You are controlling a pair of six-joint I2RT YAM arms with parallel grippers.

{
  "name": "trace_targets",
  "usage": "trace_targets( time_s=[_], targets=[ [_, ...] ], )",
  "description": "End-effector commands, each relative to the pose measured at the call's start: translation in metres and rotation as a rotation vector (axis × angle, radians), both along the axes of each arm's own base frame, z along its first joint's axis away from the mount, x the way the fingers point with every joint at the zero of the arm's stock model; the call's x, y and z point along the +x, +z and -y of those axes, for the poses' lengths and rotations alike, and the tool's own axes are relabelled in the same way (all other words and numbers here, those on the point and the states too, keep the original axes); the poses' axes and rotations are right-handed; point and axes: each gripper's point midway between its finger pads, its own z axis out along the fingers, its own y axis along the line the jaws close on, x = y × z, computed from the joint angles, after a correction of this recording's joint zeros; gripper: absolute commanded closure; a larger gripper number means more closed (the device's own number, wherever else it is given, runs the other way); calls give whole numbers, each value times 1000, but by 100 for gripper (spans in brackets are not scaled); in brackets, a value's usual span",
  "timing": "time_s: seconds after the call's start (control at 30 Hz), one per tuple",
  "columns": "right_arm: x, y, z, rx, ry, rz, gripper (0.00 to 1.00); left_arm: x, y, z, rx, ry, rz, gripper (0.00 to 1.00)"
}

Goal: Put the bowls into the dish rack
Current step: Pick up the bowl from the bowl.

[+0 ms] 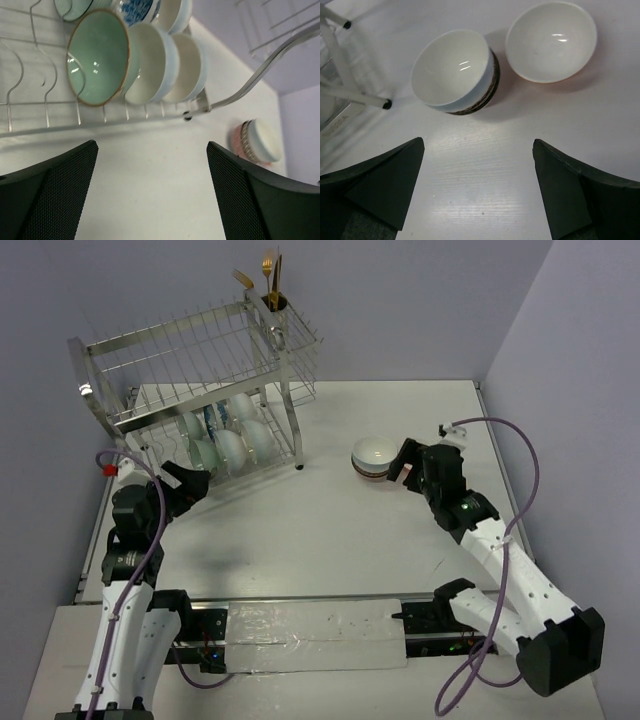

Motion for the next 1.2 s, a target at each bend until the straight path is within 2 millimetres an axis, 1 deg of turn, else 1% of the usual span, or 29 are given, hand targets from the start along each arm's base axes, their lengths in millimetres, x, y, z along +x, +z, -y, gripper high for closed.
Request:
trace_targets(
  time_s=[0.0,0.03,0.07,0.1,0.17,0.23,0.27,0.3,0.37,0.4,0.5,0.53,0.57,0.67,0.77,0.93,1.03,1.1,1.17],
  targets=[
    [10,3,27,-32,-130,-51,4,-17,-9,5,127,-94,-89,4],
    [12,2,31,-33,-144,-63,4,-18,-6,4,139,-95,-94,4],
    [17,5,37,-26,-166,-64,4,-18,-4,4,141,-97,-89,4],
    [21,0,40,-31,-176,-89,5,-20,1,21,136,-181,-69,3],
    [28,0,47,-19,-203,-99,7,-23,8,36,117,-257,-52,3],
    [35,-8,48,-6,-208,-128,8,-25,9,53,100,-345,-53,2],
    [39,-8,53,2,-222,-133,9,-26,7,56,108,-360,-55,1],
    [42,-16,50,9,-207,-162,9,-27,6,60,120,-379,-57,1],
    [48,-16,49,14,-206,-167,12,-25,4,61,147,-380,-50,1],
    [52,-18,48,15,-208,-166,13,-28,3,65,152,-404,-41,1],
    [60,-21,43,30,-189,-169,17,-30,6,77,161,-465,-17,1],
    [63,-20,41,34,-188,-169,17,-30,6,79,178,-482,-7,1],
    [66,-26,40,32,-186,-186,18,-29,5,80,185,-486,-5,1],
    [73,-31,35,43,-166,-195,19,-28,9,88,204,-536,33,1],
    [78,-32,32,52,-154,-193,20,-27,11,94,213,-570,52,1],
    [83,-36,31,39,-144,-204,22,-21,13,94,235,-571,73,1],
    [86,-43,26,40,-123,-226,25,-20,10,92,246,-567,63,1],
    [88,-41,25,45,-119,-216,27,-20,7,90,255,-561,55,1],
    [91,-33,22,61,-103,-186,28,-19,5,89,256,-556,47,1]
  ],
)
